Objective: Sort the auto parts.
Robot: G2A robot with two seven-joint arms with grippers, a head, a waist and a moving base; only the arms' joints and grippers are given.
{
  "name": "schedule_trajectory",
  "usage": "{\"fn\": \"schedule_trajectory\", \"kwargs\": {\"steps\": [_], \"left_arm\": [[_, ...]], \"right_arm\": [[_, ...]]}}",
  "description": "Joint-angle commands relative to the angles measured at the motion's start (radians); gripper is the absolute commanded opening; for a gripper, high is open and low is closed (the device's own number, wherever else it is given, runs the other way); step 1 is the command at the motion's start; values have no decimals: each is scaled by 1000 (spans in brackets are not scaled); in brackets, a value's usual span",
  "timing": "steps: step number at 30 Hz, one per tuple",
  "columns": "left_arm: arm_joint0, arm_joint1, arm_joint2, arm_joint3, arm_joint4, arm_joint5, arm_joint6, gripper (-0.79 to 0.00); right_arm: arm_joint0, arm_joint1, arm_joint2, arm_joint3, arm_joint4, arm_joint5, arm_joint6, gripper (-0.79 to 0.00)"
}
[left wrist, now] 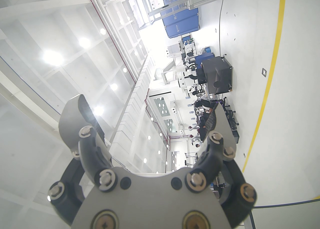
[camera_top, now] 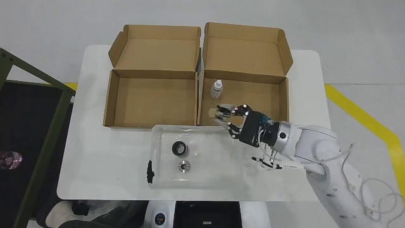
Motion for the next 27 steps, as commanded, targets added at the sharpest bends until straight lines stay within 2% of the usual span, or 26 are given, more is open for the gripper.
{"fn": "schedule_trajectory", "kwargs": {"steps": [1, 10, 27], "left_arm": [[0, 0, 0, 0, 0, 0, 0, 0], [0, 0, 0, 0, 0, 0, 0, 0], [0, 0, 0, 0, 0, 0, 0, 0]], "right_arm": [[7, 1, 8, 10, 4, 4, 10, -785], [91, -2, 10, 117, 40, 10, 98, -785], [280, -15, -77, 329, 62, -15, 308, -785]]}}
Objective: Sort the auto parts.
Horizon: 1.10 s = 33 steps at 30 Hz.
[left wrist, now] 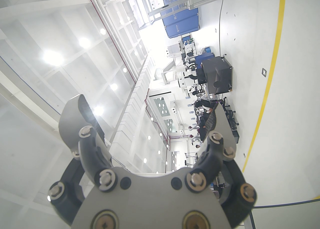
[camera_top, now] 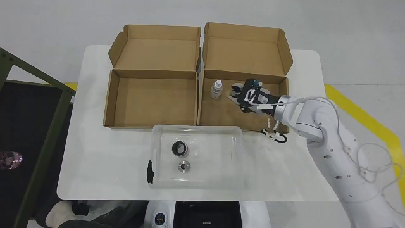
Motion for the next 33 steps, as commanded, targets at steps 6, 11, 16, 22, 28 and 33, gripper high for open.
{"fn": "schedule_trajectory", "kwargs": {"steps": [6, 11, 16, 22, 28, 33], "left_arm": [[0, 0, 0, 0, 0, 0, 0, 0], [0, 0, 0, 0, 0, 0, 0, 0], [0, 0, 0, 0, 0, 0, 0, 0], [0, 0, 0, 0, 0, 0, 0, 0], [0, 0, 0, 0, 0, 0, 0, 0], [0, 0, 0, 0, 0, 0, 0, 0]], "right_arm": [[84, -9, -60, 82, -18, -29, 89, -785], [151, -20, -115, 143, -24, -49, 143, -785], [209, -31, -161, 199, -11, -71, 196, -785], [262, -42, -206, 248, -4, -80, 259, -785], [301, -52, -245, 280, -11, -92, 299, -785], [326, -60, -273, 304, -8, -93, 314, -785]]}}
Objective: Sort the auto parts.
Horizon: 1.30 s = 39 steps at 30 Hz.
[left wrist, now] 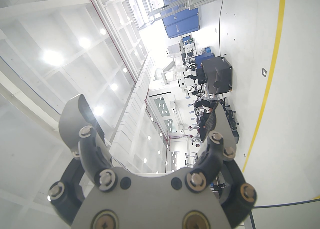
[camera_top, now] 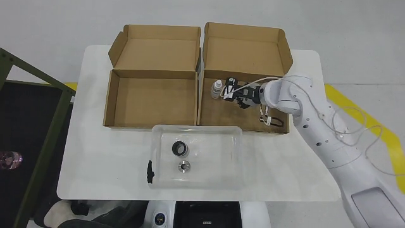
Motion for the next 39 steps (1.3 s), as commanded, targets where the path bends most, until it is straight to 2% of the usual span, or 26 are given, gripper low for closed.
{"fn": "schedule_trajectory", "kwargs": {"steps": [1, 5, 7, 10, 23, 29, 39], "left_arm": [[0, 0, 0, 0, 0, 0, 0, 0], [0, 0, 0, 0, 0, 0, 0, 0], [0, 0, 0, 0, 0, 0, 0, 0], [0, 0, 0, 0, 0, 0, 0, 0], [0, 0, 0, 0, 0, 0, 0, 0], [0, 0, 0, 0, 0, 0, 0, 0], [0, 0, 0, 0, 0, 0, 0, 0]], "right_arm": [[8, -3, -8, 12, 2, 1, 0, -785], [25, -8, -25, 33, 10, -1, 12, -785], [34, -12, -35, 44, 15, -6, 22, -711], [46, -16, -46, 55, 19, -3, 32, -659], [52, -18, -53, 55, 13, 18, 26, -520], [-1, 2, 7, -24, 18, 29, -23, -474], [-128, 47, 143, -267, 34, 23, -21, -456]]}}
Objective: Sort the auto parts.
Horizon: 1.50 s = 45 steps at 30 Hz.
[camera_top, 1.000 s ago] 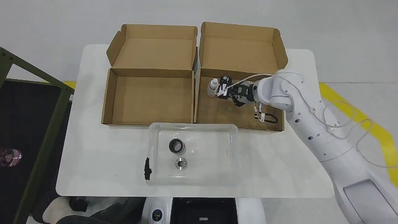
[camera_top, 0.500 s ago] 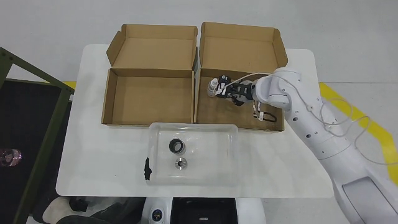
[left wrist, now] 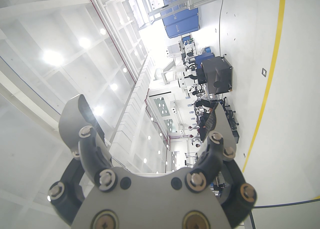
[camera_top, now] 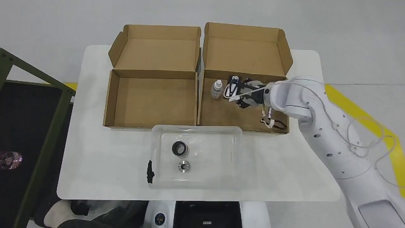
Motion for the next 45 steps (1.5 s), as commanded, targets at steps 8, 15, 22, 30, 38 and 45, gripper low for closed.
{"fn": "schedule_trajectory", "kwargs": {"steps": [8, 15, 22, 30, 38, 45], "left_arm": [[0, 0, 0, 0, 0, 0, 0, 0], [0, 0, 0, 0, 0, 0, 0, 0], [0, 0, 0, 0, 0, 0, 0, 0], [0, 0, 0, 0, 0, 0, 0, 0], [0, 0, 0, 0, 0, 0, 0, 0], [0, 0, 0, 0, 0, 0, 0, 0]], "right_arm": [[-142, 33, 109, -224, 33, -17, -52, -449], [-226, 38, 99, -325, 34, -18, -143, -446], [-269, 28, 6, -362, -4, 5, -225, -434], [-259, 4, -135, -352, -97, 34, -285, -434], [-231, -22, -237, -308, -193, 82, -305, -437], [-213, -40, -290, -265, -214, 100, -322, -425]]}}
